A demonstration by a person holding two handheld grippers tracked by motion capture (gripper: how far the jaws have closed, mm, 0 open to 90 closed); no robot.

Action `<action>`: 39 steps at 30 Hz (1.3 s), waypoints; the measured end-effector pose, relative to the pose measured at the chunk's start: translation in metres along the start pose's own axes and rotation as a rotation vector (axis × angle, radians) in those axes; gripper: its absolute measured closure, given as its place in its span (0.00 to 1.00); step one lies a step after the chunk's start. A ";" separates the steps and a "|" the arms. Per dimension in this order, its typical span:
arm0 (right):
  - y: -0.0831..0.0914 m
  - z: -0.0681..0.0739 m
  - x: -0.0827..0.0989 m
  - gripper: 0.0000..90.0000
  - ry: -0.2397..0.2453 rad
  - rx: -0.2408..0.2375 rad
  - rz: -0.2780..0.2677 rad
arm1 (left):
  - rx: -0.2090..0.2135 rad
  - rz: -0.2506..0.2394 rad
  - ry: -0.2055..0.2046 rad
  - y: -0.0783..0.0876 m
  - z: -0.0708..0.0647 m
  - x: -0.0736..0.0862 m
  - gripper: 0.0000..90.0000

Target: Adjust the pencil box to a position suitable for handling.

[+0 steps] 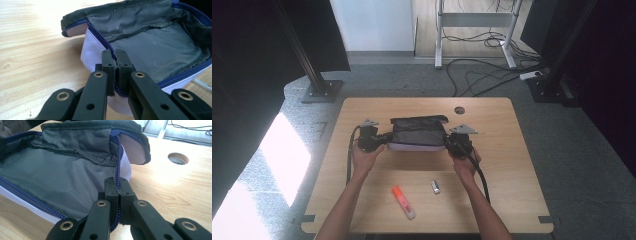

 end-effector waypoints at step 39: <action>-0.028 0.001 0.054 0.93 0.038 -0.006 0.196 | 0.007 0.130 0.028 -0.033 0.005 0.050 0.94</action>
Point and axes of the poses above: each handheld gripper's, and its own axes: y roughly backward along the jaws, x roughly out of its underside, z roughly to its left, the point moved 2 cm from there along -y, roughly forward along the jaws, and after that the axes turned 2 degrees about -x, right-handed, at the moved point
